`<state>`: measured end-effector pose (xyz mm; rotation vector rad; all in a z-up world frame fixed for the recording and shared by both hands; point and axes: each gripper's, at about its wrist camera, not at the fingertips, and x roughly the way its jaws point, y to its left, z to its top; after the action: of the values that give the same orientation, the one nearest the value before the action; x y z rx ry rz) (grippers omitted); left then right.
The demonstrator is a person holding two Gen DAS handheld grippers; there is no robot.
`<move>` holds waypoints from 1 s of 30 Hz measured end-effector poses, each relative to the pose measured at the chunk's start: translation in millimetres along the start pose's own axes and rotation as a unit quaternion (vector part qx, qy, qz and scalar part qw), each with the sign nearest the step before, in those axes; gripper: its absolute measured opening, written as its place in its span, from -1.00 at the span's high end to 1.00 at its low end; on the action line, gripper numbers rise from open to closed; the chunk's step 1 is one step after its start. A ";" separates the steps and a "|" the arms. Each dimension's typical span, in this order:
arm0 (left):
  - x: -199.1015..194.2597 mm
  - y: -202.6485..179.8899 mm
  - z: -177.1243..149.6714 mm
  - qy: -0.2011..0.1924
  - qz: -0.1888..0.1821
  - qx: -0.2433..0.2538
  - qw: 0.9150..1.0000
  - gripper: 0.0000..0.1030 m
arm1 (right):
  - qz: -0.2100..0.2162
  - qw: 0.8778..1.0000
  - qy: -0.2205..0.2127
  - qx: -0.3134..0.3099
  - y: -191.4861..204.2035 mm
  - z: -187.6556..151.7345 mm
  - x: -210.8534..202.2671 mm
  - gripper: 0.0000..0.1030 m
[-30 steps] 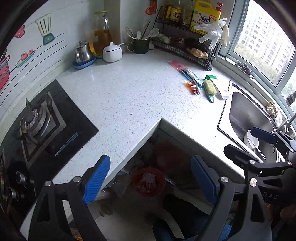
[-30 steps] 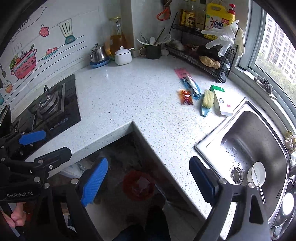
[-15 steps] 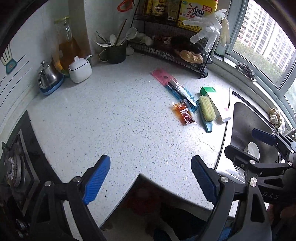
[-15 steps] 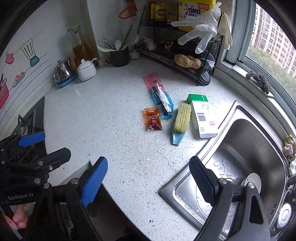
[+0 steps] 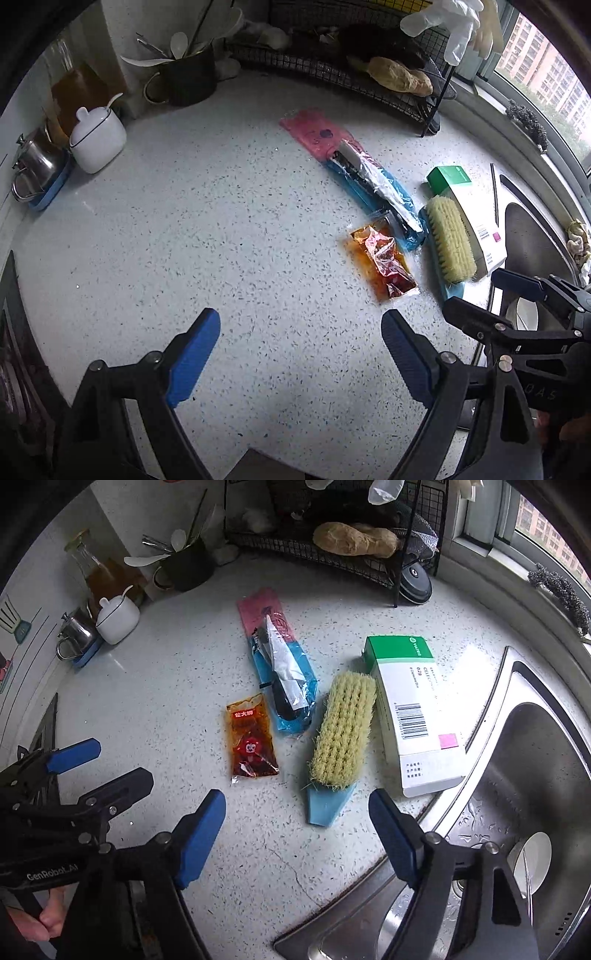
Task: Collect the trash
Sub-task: 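Raise both tools back over the counter toward the remaining items, then grasp the orange sauce packet with the left tool while the right tool grasps the yellow brush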
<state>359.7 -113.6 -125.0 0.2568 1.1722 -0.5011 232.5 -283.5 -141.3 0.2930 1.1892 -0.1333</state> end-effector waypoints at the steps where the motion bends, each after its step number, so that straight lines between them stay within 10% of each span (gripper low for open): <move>1: 5.5 -0.5 3.2 0.005 0.001 0.001 1.000 -0.70 | 0.001 1.000 0.005 0.004 -1.7 1.9 4.6 -0.53; 11: 33.8 -2.8 24.0 0.028 -0.004 0.006 1.000 -0.70 | 0.015 0.999 0.021 0.020 -14.9 19.2 24.9 -0.44; 18: 34.0 -5.6 28.7 0.027 -0.008 0.004 1.000 -0.70 | -0.001 1.000 0.018 0.011 -25.0 21.1 24.7 0.24; 30: 14.8 -20.2 23.7 0.021 -0.036 0.005 0.999 -0.70 | -0.002 0.999 -0.042 0.022 -28.4 1.4 -21.8 0.32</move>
<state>373.2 -145.2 -128.5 0.2351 1.2230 -0.5663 218.5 -312.2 -125.1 0.3202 1.1038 -0.1738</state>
